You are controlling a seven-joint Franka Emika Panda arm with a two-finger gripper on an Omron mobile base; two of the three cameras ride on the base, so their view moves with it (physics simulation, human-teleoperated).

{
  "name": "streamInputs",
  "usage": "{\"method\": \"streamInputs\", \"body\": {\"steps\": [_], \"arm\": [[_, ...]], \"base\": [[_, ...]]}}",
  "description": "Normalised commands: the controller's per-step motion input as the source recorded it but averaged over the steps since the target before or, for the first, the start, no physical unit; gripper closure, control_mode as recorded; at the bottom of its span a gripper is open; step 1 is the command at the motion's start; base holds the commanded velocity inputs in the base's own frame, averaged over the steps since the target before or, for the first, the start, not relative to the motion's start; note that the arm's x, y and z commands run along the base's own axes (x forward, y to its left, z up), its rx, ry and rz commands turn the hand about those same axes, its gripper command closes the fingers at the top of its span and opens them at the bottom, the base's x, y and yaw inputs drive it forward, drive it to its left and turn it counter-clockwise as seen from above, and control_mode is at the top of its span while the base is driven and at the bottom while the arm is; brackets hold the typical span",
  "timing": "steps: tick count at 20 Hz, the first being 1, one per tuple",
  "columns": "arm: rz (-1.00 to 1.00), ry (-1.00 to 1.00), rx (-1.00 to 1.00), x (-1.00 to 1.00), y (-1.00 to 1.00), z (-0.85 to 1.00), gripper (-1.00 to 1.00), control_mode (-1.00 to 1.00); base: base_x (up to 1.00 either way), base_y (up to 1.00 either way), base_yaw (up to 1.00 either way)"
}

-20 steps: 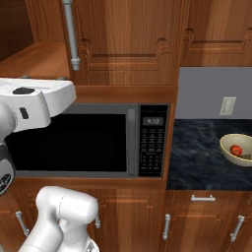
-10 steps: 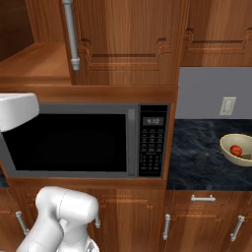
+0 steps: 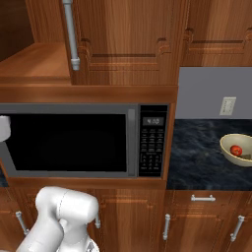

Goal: Open the cabinet. Pick the kiwi and apple from the cabinet and place them into the bowl. Then close the cabinet.

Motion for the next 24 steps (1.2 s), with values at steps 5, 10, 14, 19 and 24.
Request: {"method": "streamInputs", "body": {"steps": [5,10,14,19,24], "arm": [[0.00,-0.04,-0.01,-0.21,0.34,-0.32,-1.00,-1.00],[0.00,-0.02,0.00,-0.27,0.27,-0.05,-1.00,-1.00],[0.00,-0.03,0.00,-0.35,0.22,0.00,-1.00,-1.00],[-0.01,0.00,0.00,-0.25,0.32,0.00,-1.00,-1.00],[-0.04,-0.01,0.00,-0.14,0.35,0.00,-1.00,-1.00]], "base": [[0.00,0.00,0.00],[0.00,0.00,0.00],[0.00,0.00,0.00],[0.00,0.00,0.00],[0.00,0.00,0.00]]}}
